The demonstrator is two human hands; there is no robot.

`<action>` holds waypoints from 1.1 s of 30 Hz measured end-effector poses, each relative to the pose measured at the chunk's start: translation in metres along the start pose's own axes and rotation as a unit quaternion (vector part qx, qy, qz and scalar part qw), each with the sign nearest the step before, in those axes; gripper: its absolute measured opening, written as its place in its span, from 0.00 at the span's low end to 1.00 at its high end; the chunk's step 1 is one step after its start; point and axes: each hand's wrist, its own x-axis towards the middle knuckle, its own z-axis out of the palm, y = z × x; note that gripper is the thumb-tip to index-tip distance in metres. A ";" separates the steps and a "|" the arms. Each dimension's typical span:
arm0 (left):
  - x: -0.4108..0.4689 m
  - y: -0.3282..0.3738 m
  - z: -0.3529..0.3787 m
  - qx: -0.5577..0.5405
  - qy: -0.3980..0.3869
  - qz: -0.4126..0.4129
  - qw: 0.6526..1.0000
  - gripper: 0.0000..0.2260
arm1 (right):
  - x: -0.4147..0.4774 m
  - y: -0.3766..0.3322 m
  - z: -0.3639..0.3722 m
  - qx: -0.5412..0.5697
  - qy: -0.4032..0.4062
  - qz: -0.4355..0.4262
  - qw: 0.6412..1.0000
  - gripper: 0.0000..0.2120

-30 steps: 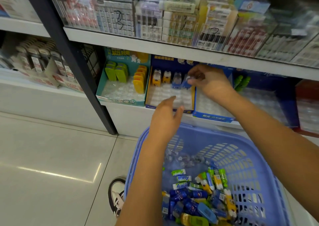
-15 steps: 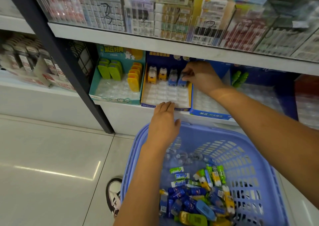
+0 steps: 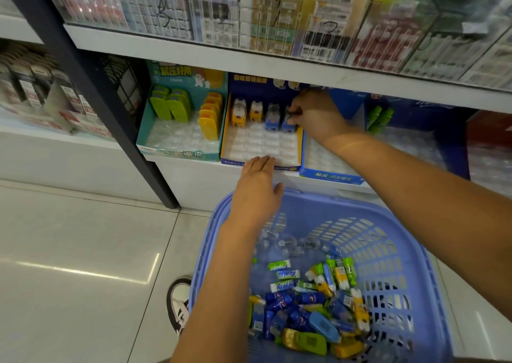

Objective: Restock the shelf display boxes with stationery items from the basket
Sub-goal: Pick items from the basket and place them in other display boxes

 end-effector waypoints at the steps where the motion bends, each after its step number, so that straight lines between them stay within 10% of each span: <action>1: 0.000 0.000 0.000 -0.002 -0.001 0.001 1.000 0.26 | 0.002 -0.003 -0.001 -0.007 -0.008 0.008 1.000 0.15; 8: -0.029 -0.009 0.009 -0.147 0.192 0.000 0.970 0.09 | -0.062 -0.014 0.008 0.060 0.063 -0.008 0.996 0.15; 12: -0.036 -0.037 0.055 -0.021 -0.095 -0.121 0.988 0.14 | -0.143 0.008 0.082 0.134 -0.121 -0.015 0.983 0.08; 15: -0.052 -0.051 0.101 0.024 -0.300 -0.118 0.946 0.08 | -0.180 0.034 0.154 0.068 -0.325 0.025 0.943 0.12; 19: -0.087 -0.053 0.155 0.055 -0.462 -0.112 0.878 0.14 | -0.203 0.057 0.223 0.046 -0.407 0.028 0.912 0.19; 28: -0.092 -0.054 0.189 0.160 -0.442 -0.054 0.881 0.14 | -0.224 0.076 0.261 -0.015 -0.399 -0.018 0.917 0.13; 33: -0.089 -0.057 0.184 0.053 -0.424 -0.116 0.896 0.13 | -0.214 0.092 0.216 0.287 -0.375 0.132 0.871 0.14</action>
